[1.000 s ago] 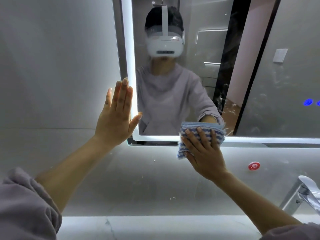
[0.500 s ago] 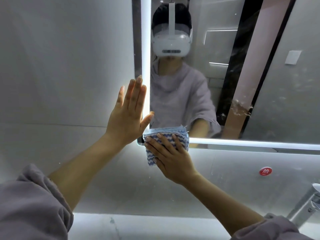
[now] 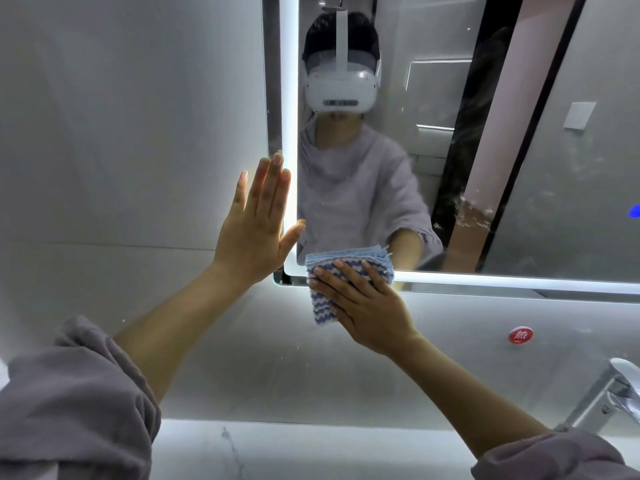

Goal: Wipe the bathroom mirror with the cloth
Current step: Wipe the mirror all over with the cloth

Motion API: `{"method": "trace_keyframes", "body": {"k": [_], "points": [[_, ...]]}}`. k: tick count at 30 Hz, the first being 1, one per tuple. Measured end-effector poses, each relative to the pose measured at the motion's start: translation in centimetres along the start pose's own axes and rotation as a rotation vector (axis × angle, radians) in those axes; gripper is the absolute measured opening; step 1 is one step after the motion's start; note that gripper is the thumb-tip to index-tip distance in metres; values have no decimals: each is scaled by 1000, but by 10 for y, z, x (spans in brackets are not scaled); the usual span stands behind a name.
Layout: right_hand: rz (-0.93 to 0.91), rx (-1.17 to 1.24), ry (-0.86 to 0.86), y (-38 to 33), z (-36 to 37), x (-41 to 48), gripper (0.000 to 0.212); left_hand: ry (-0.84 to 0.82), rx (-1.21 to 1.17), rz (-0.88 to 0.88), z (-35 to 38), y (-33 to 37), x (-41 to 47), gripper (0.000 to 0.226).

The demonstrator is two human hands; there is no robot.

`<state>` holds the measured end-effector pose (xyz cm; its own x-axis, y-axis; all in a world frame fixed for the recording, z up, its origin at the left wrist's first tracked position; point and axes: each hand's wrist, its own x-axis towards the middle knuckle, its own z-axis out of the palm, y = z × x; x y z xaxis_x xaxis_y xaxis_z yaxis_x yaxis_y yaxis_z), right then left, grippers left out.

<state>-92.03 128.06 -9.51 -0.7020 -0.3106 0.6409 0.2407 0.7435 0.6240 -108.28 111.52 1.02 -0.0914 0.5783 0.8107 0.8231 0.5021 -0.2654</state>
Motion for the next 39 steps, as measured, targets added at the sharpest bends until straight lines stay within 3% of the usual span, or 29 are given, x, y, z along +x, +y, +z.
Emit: {"method": "trace_keyframes", "body": {"k": [12,21,29,39], "points": [[198,-39,-31,52,-10,-64,57,-30,-27,-12,-1,1,-1,75],[241,-47,-53,39,-4,-61,69,-38,-41,-26,-4,4,-1,74],[425,71,-47,9,1,-44,73,-51,-71,-40,-6,5,-2,73],[416,74,-10,-11,7,-20,77,-22,-79,-50,-1,5,-2,71]]}}
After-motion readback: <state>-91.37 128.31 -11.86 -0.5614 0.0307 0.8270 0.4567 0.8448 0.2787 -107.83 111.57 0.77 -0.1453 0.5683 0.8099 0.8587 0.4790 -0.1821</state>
